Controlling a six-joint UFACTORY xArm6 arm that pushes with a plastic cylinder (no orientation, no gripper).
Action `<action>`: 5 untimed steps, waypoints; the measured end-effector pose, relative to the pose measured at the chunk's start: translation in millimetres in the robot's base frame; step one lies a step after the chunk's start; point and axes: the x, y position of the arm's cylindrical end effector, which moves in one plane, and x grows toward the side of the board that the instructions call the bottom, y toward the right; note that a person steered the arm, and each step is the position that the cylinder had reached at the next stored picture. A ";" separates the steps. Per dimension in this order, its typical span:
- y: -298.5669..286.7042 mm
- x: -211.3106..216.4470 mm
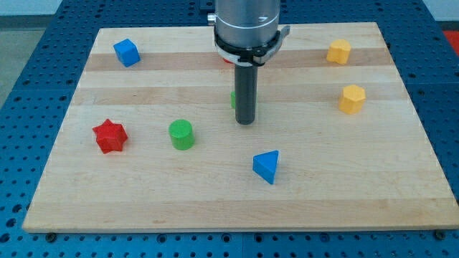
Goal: Move the blue triangle to the top right of the green star
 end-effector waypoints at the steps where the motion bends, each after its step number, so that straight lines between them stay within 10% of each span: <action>1: -0.9 0.4; 5: 69.0 119.1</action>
